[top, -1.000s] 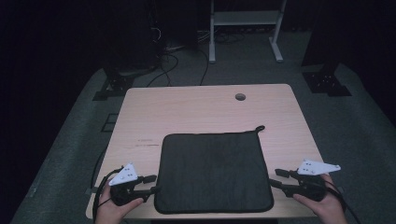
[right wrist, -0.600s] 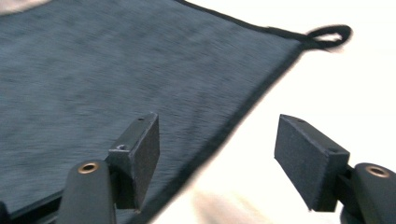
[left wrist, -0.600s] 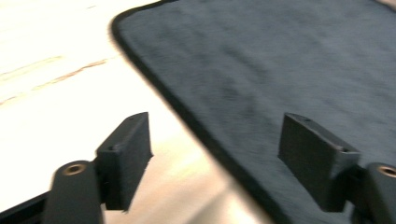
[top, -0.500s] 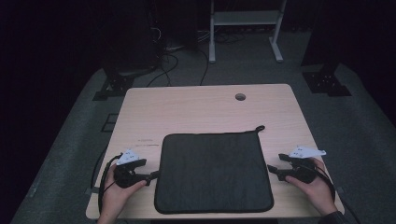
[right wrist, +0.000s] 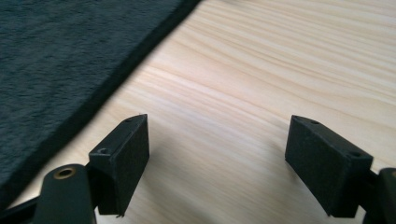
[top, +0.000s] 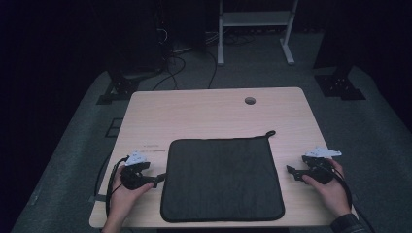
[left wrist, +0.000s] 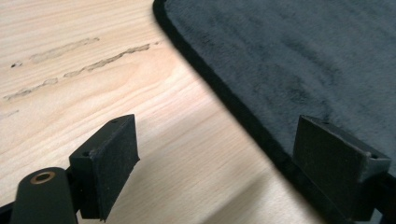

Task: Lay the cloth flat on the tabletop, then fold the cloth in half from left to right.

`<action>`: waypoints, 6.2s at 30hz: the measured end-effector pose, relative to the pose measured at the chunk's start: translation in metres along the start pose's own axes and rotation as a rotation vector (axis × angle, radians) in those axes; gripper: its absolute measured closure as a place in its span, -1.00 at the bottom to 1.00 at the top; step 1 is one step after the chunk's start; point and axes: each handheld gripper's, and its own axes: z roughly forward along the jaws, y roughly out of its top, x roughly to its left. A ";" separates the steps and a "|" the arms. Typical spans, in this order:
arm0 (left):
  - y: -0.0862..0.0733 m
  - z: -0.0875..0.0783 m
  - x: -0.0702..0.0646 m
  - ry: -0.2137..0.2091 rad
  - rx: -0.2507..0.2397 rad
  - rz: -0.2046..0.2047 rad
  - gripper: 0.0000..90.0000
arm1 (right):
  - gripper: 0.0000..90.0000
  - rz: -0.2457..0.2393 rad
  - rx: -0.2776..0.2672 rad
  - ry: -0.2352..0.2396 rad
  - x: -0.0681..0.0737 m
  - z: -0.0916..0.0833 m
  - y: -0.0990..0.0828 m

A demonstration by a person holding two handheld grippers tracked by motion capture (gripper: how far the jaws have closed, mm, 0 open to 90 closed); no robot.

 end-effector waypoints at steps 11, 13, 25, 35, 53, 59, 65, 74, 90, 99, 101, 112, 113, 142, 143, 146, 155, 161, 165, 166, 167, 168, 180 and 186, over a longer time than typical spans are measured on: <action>0.001 0.010 -0.007 -0.017 0.014 -0.005 -0.69 | -0.69 0.020 0.008 -0.023 -0.002 0.000 0.000; 0.003 0.012 -0.009 -0.026 0.010 0.007 -0.60 | -0.69 0.020 0.008 -0.023 -0.002 0.000 0.000; 0.002 0.017 -0.028 -0.012 -0.016 0.060 -0.09 | -0.69 0.019 0.008 -0.023 -0.002 0.000 0.000; -0.002 0.018 -0.029 -0.027 -0.047 0.031 0.75 | -0.69 0.019 0.008 -0.023 -0.002 0.000 0.000; 0.011 0.014 -0.029 -0.118 -0.094 -0.040 0.91 | -0.69 0.019 0.008 -0.023 -0.002 0.000 0.000; 0.023 0.018 -0.039 -0.162 -0.122 -0.027 0.91 | -0.69 0.019 0.008 -0.023 -0.002 0.000 0.000; 0.033 0.021 -0.045 -0.206 -0.159 -0.034 0.91 | -0.69 0.019 0.008 -0.023 -0.002 0.000 0.000; 0.052 0.030 -0.061 -0.269 -0.192 -0.009 0.91 | -0.69 0.020 0.008 -0.023 -0.002 0.000 0.000; 0.094 0.067 -0.113 -0.390 -0.198 0.064 0.91 | -0.69 0.022 0.010 -0.023 -0.001 0.000 0.000; 0.113 0.092 -0.138 -0.451 -0.185 0.064 0.91 | -0.69 0.022 0.009 -0.023 -0.001 0.000 0.000; 0.116 0.097 -0.143 -0.462 -0.178 0.064 0.91 | -0.69 0.022 0.010 -0.023 -0.001 0.000 0.000; 0.132 0.127 -0.172 -0.522 -0.147 0.062 0.91 | -0.69 0.021 0.010 -0.022 -0.001 0.000 -0.001; 0.134 0.129 -0.175 -0.526 -0.150 0.063 0.91 | -0.69 0.021 0.010 -0.022 -0.001 0.000 -0.001; 0.147 0.201 -0.228 -0.566 -0.024 0.080 0.88 | -0.69 0.017 0.009 -0.019 -0.002 0.000 -0.001; 0.147 0.203 -0.229 -0.565 -0.017 0.084 0.87 | -0.69 0.016 0.009 -0.019 -0.002 0.000 -0.001; 0.147 0.207 -0.231 -0.579 -0.010 0.079 0.83 | -0.69 0.017 0.009 -0.019 -0.002 0.000 -0.001; 0.157 0.186 -0.230 -0.562 -0.064 0.126 0.43 | -0.69 0.017 0.009 -0.018 -0.002 0.000 -0.001; 0.154 0.157 -0.208 -0.482 -0.070 0.157 0.10 | -0.69 0.017 0.010 -0.018 -0.002 0.000 -0.001; 0.146 0.142 -0.192 -0.411 -0.065 0.179 -0.14 | -0.69 0.017 0.010 -0.018 -0.002 0.000 -0.001; 0.144 0.139 -0.188 -0.398 -0.062 0.179 -0.21 | -0.69 0.017 0.010 -0.018 -0.002 0.000 -0.001; 0.141 0.137 -0.185 -0.383 -0.059 0.182 -0.27 | -0.69 0.018 0.010 -0.019 -0.002 0.000 -0.001; 0.139 0.134 -0.181 -0.372 -0.056 0.183 -0.33 | -0.69 0.019 0.010 -0.019 -0.001 0.000 -0.001; 0.110 0.120 -0.138 -0.222 -0.004 0.182 -0.45 | -0.69 0.016 0.010 -0.015 -0.002 -0.001 -0.001; 0.100 0.129 -0.130 -0.160 0.043 0.188 -0.46 | -0.68 0.008 0.010 -0.010 -0.002 -0.001 -0.002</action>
